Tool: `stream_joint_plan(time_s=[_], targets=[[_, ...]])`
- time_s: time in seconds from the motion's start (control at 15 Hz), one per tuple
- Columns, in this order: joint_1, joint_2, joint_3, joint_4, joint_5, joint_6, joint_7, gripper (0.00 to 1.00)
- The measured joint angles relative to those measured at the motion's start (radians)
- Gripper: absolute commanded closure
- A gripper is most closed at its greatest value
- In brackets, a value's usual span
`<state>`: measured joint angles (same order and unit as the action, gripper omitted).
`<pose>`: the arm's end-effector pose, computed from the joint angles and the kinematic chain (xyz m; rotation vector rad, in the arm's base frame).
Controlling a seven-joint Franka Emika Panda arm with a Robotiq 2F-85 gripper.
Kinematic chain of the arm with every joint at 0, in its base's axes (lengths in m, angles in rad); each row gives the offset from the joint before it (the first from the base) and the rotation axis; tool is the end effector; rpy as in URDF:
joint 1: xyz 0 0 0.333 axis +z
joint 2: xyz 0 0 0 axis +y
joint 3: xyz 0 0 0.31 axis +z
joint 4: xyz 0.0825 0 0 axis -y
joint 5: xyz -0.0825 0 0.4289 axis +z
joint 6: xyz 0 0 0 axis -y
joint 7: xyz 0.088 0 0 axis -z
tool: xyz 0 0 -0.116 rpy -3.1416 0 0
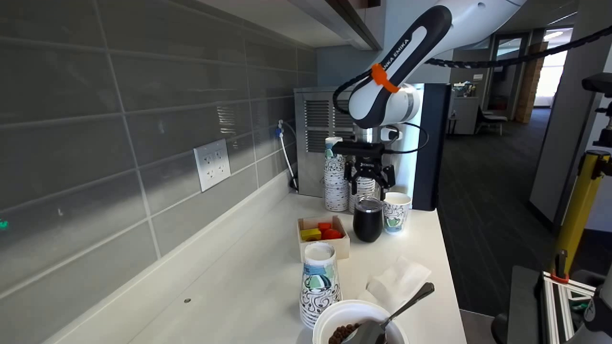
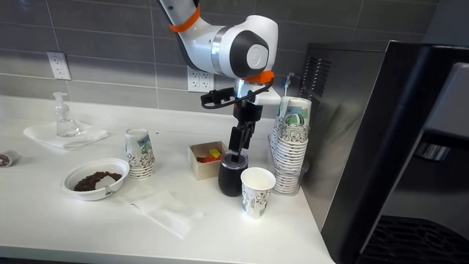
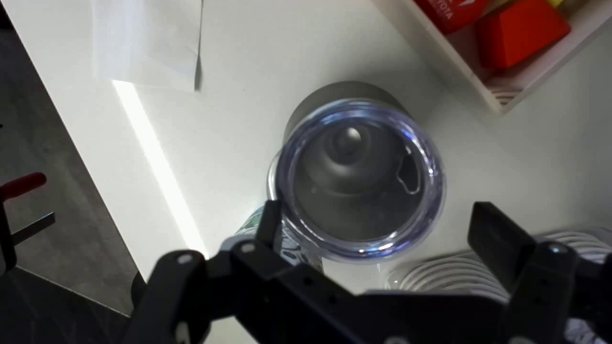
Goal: Remove the lid from the coffee mug
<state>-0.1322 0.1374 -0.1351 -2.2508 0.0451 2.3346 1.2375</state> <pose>0.5397 -0.1475 0.2525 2.2499 -2.1731 -0.0817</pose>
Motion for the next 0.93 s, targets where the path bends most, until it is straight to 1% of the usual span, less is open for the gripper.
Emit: stream_joint_plan(time_s=[0.93], targets=[[0.007,0.003,0.0,-0.019,0.002,-0.009,0.0,0.0]])
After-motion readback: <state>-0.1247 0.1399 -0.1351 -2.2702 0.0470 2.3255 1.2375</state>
